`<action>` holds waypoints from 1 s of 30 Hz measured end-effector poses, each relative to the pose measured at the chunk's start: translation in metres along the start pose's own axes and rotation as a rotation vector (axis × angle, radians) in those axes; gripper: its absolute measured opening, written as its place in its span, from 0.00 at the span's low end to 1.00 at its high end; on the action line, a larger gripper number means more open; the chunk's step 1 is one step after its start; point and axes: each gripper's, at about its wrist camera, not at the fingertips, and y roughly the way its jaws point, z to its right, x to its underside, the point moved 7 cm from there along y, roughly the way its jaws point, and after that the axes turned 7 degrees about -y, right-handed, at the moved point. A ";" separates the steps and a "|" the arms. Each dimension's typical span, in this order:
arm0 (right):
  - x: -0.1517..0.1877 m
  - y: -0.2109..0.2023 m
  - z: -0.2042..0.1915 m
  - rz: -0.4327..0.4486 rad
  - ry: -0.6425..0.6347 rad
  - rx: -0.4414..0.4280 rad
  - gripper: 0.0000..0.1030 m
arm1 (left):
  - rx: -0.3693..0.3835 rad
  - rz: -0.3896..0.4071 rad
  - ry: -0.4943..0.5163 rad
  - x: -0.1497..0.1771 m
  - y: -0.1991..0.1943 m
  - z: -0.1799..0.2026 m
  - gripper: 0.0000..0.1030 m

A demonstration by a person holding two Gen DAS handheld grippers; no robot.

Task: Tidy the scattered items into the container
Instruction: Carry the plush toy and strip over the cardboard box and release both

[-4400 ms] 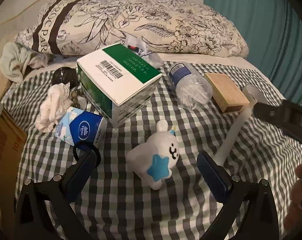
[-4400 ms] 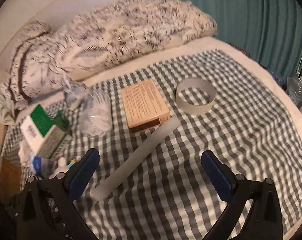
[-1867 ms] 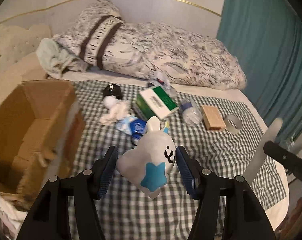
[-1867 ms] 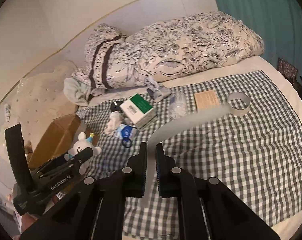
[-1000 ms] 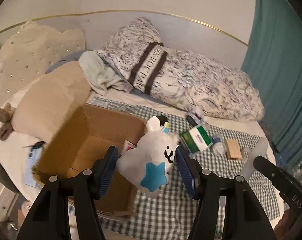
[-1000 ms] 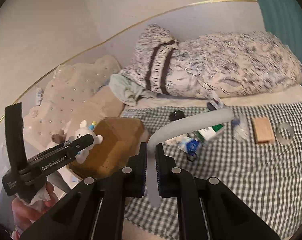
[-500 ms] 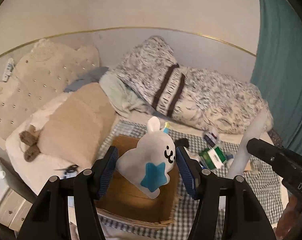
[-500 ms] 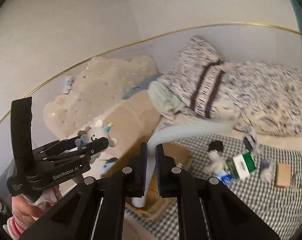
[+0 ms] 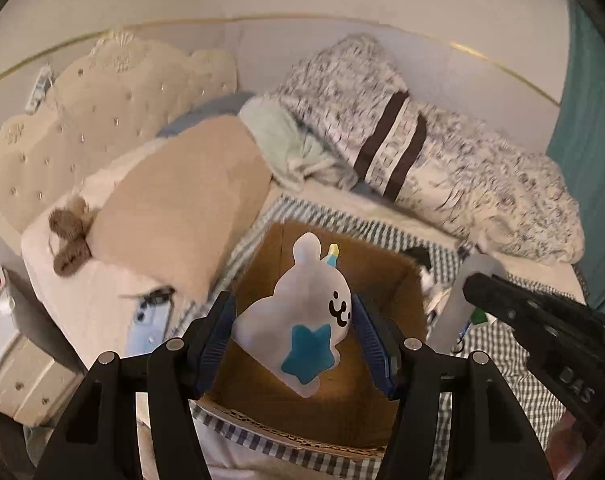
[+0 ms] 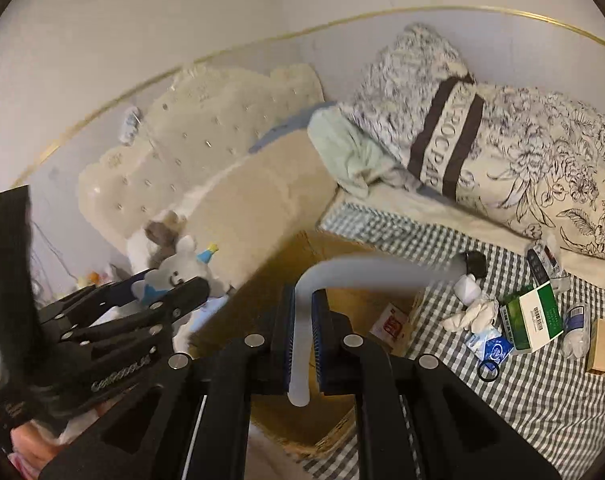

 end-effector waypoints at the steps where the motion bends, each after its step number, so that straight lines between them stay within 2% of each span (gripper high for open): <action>1: 0.003 0.013 0.002 -0.029 -0.001 0.004 0.08 | 0.002 -0.019 -0.010 0.005 0.009 -0.001 0.59; 6: 0.019 0.064 0.019 -0.125 0.029 0.024 0.08 | 0.003 -0.082 -0.013 0.026 0.041 0.001 0.59; 14: 0.031 0.093 0.027 -0.167 0.031 0.035 0.09 | -0.019 -0.132 -0.002 0.045 0.068 0.002 0.60; 16: 0.031 0.093 0.028 -0.165 0.038 0.028 0.13 | -0.030 -0.129 0.002 0.046 0.070 0.001 0.61; 17: 0.031 0.092 0.027 -0.166 0.034 0.029 0.15 | -0.026 -0.124 -0.002 0.045 0.070 0.001 0.66; 18: 0.030 0.091 0.027 -0.161 0.027 0.026 0.20 | -0.019 -0.119 -0.008 0.044 0.069 0.001 0.72; 19: 0.030 0.089 0.026 -0.152 0.023 0.028 0.25 | -0.018 -0.112 -0.014 0.043 0.068 0.001 0.87; 20: 0.029 0.087 0.026 -0.142 0.020 0.038 0.39 | -0.020 -0.101 -0.018 0.042 0.065 0.001 0.95; 21: 0.027 0.084 0.027 -0.127 0.016 0.054 0.55 | -0.017 -0.087 -0.016 0.040 0.063 0.002 0.96; 30: 0.017 0.046 0.028 -0.042 -0.025 0.105 0.57 | 0.017 -0.040 0.021 0.039 0.039 0.021 0.96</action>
